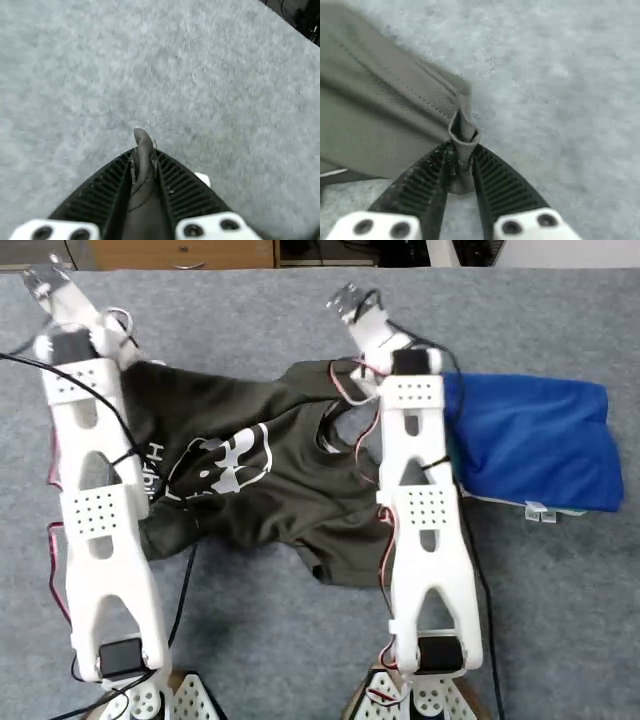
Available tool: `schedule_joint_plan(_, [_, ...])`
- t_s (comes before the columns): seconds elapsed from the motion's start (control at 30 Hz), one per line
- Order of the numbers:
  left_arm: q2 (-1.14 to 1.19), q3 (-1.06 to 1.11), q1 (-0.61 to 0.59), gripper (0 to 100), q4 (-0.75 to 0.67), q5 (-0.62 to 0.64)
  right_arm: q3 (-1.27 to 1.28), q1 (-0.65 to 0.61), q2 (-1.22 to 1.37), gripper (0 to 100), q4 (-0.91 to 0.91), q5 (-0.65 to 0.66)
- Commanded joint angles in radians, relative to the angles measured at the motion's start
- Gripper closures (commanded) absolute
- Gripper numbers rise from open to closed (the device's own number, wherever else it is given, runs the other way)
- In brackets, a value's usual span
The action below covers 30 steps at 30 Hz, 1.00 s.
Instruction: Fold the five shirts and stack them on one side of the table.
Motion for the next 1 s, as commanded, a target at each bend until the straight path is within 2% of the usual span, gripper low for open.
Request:
schedule_joint_plan(0.0, [-0.217, -0.061, -0.026, 98, 0.107, -0.058, -0.039, 0.021, -0.205, 99.7, 0.008, -0.072])
schedule_joint_plan(0.13, [-0.355, -0.061, -0.02, 98, 0.244, -0.1, -0.039, -0.004, -0.427, 99.7, 0.058, -0.15])
schedule_joint_plan(0.27, [-0.518, -0.057, -0.032, 98, 0.252, -0.072, -0.039, -0.005, -0.684, 99.7, 0.115, -0.272])
schedule_joint_plan(0.47, [-0.903, 0.078, -0.051, 98, 0.252, -0.063, -0.033, -0.03, -1.049, 99.7, 0.158, -0.311])
schedule_joint_plan(0.67, [-1.386, 0.48, -0.041, 98, 0.25, -0.118, -0.018, -0.077, -1.296, 99.7, 0.169, -0.308])
schedule_joint_plan(0.97, [-2.005, 1.115, -0.041, 98, 0.249, -0.18, 0.102, -0.091, -1.606, 99.6, 0.333, -0.301])
